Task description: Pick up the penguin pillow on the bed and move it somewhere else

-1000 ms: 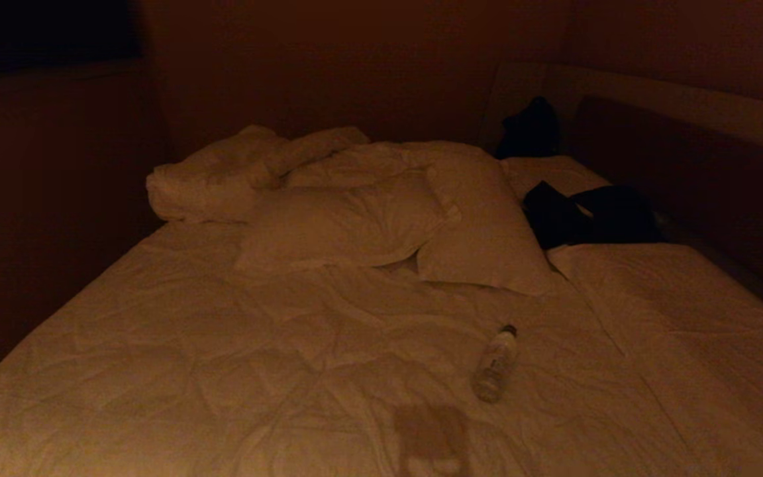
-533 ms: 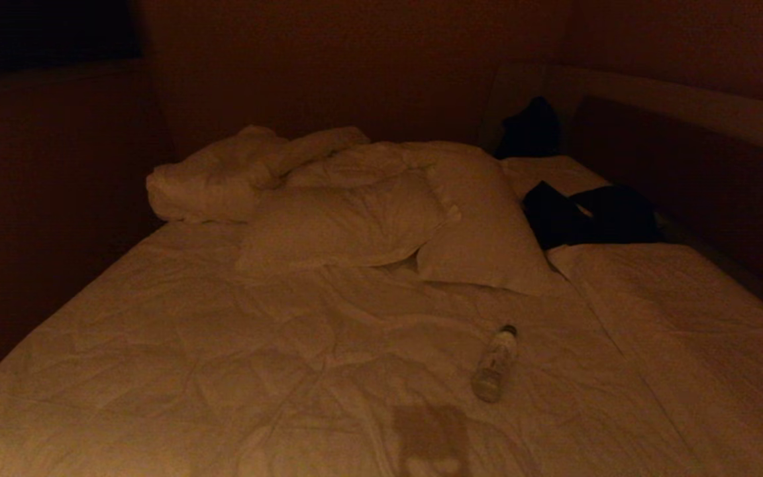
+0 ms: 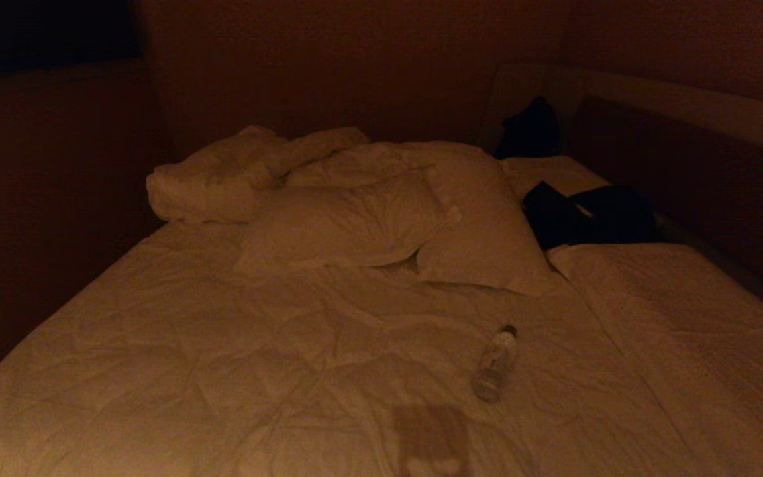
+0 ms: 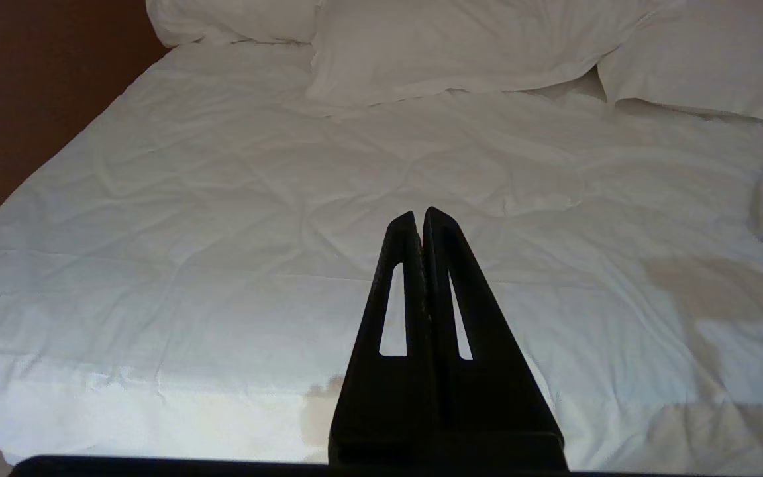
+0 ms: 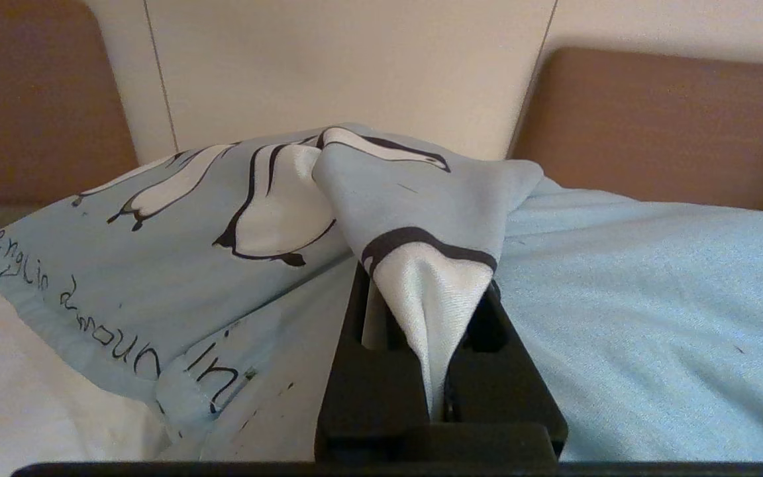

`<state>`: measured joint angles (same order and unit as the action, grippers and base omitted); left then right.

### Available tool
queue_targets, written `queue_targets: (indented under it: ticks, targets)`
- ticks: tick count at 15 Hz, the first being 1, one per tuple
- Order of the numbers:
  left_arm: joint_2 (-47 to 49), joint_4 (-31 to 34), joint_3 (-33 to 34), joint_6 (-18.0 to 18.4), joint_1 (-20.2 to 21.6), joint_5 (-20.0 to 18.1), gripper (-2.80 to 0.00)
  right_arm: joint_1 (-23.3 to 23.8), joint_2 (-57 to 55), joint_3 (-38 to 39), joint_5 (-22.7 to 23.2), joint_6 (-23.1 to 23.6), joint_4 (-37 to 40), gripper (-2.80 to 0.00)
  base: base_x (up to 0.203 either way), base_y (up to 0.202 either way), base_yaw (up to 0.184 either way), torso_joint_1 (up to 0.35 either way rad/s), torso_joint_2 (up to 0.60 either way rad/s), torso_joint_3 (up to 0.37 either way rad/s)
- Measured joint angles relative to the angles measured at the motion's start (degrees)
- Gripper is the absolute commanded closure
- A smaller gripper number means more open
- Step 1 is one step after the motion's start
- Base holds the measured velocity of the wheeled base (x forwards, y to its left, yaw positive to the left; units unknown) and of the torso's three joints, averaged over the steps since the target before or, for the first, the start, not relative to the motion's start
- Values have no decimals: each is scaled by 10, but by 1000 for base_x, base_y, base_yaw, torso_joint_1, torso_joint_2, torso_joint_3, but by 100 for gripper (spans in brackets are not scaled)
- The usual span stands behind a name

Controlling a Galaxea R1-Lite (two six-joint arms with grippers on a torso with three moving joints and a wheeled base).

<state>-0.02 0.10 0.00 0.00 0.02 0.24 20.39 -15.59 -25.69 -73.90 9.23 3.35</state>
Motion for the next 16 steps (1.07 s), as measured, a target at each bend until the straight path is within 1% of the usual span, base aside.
queue_targets:
  ticks: [3,6,8,11,16]
  targets:
    - [0,0,0,0,0,0,0,0,0,-11,2,4,0,0,0,0,0,0,0,0]
    - [0,0,0,0,0,0,0,0,0,-6,22,14,2,0,0,0,0,0,0,0]
    - [0,0,0,-1,0,0,0,-1,-1,1,48,21,3,0,0,0,0,0,0,0]
    - [0,0,0,-1,0,0,0,-2,-1,5,100,30,2,0,0,0,0,0,0,0]
    - [0,0,0,-1,0,0,0,-12,-2,3,183,28,0,0,0,0,0,0,0,0]
